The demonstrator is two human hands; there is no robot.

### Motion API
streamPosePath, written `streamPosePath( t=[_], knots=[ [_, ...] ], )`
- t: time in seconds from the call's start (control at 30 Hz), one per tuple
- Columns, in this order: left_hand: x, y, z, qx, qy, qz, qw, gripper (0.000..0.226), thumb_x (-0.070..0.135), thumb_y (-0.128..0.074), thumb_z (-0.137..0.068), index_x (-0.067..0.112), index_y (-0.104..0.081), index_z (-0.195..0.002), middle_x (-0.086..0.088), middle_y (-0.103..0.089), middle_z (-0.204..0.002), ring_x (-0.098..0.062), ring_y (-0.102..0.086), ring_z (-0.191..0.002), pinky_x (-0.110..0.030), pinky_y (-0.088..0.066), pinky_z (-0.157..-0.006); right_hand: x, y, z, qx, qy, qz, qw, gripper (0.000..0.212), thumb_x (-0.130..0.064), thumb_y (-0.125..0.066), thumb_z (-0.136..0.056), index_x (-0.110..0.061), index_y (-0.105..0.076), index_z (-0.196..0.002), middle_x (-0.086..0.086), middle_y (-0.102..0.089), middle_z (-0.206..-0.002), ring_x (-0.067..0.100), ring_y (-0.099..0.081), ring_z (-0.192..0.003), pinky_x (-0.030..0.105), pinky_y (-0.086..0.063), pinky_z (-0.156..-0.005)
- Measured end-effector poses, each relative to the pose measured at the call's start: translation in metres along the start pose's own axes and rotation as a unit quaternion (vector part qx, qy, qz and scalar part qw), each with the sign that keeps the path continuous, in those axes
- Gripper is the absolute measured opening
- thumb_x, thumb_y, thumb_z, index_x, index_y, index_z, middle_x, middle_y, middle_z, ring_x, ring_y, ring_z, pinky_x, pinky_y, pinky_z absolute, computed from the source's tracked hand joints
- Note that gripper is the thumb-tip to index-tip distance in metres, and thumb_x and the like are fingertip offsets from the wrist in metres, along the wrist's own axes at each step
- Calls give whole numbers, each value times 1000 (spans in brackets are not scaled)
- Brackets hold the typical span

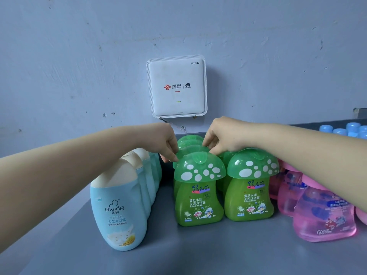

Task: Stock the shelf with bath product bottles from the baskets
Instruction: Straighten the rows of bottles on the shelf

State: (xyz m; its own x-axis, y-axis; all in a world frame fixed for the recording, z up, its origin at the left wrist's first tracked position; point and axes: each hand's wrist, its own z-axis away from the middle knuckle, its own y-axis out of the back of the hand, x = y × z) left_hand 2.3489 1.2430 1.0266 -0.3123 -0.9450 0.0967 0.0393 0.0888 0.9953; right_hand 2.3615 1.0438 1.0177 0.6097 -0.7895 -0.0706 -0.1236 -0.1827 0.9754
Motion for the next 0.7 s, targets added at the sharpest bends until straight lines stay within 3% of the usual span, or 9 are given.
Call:
streamPosePath(
  t=[0.2,0.3,0.37,0.47,0.6,0.7],
  knots=[
    [4,9,12,31,18,-4,999,23,30,-71,-81,21,-73,-102,14,-69,-70,12,-56,-60,-14,-43,-69,-2,12,4,2,7,4,1000,41,-26,-74,-79,-13,-65,-117,-1,-70,-108,11,-65,-99,25,-48,-92],
    [3,21,31,90,33,20,995,22,31,-73,-79,24,-72,-99,14,-72,-73,2,-62,-76,-21,-46,-82,-2,29,14,38,8,-25,999,40,-27,-74,-78,-13,-67,-114,-2,-71,-106,7,-65,-97,22,-47,-92],
    [5,24,44,103,34,37,993,21,33,-73,-78,26,-72,-97,15,-73,-76,1,-64,-82,-15,-44,-83,-2,36,23,46,13,-42,998,38,-30,-74,-77,-14,-69,-111,-3,-72,-103,4,-66,-95,22,-47,-91],
    [14,18,55,77,29,32,996,19,37,-72,-77,29,-73,-95,19,-71,-78,3,-62,-83,-4,-41,-68,-6,36,35,10,19,-53,998,38,-35,-76,-73,-18,-70,-107,-6,-74,-96,0,-67,-88,21,-49,-88],
    [28,5,56,48,22,3,999,26,39,-71,-78,25,-74,-100,9,-74,-89,-3,-64,-90,-18,-46,-81,-15,23,39,-34,18,-27,999,48,-33,-80,-70,-15,-67,-113,-5,-72,-101,2,-66,-88,15,-49,-84],
    [33,-2,55,27,20,2,999,29,38,-71,-79,22,-74,-102,5,-74,-94,-6,-65,-94,-22,-47,-87,-17,17,39,-37,15,-14,999,53,-31,-81,-69,-14,-65,-117,-2,-71,-105,6,-67,-93,18,-49,-85]
  ],
)
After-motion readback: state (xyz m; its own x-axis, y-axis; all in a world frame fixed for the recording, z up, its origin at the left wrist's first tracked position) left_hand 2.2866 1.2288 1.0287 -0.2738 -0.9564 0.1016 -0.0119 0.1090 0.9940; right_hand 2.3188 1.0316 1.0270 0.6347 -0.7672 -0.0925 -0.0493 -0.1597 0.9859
